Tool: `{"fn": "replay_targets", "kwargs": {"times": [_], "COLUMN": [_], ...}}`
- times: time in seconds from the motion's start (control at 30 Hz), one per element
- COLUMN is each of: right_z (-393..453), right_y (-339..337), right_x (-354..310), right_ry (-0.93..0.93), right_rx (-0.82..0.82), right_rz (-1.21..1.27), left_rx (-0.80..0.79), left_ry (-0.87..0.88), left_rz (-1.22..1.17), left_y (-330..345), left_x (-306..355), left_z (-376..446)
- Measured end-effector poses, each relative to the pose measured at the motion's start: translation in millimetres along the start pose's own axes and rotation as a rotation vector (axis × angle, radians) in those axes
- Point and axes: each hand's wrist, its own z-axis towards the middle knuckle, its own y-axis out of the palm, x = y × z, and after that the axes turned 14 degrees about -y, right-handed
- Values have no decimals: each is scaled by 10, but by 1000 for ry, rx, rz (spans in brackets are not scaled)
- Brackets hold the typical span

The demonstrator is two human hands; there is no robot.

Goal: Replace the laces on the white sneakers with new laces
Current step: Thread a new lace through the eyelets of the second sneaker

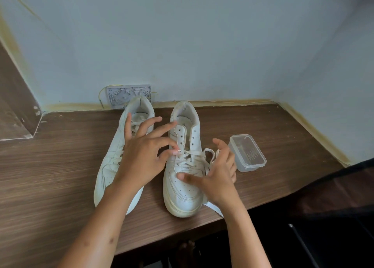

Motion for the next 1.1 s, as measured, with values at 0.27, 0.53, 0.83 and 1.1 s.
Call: {"fn": "replay_targets", "kwargs": {"times": [0.27, 0.53, 0.83, 1.1], "right_z": [15, 47, 29, 63], "right_y": [-71, -37, -36, -34], "right_x": [13, 41, 46, 45], "right_ry": [161, 172, 159, 175], "right_rx": [-88, -76, -89, -97], "right_rz": [-1, 0, 8, 1], "left_rx": [339, 149, 418, 219], "left_ry": [-448, -32, -314, -110], "left_rz": [87, 107, 194, 142], "left_y": [-327, -143, -236, -217], "left_x": [-202, 73, -101, -67], "left_z": [13, 13, -1, 12]}}
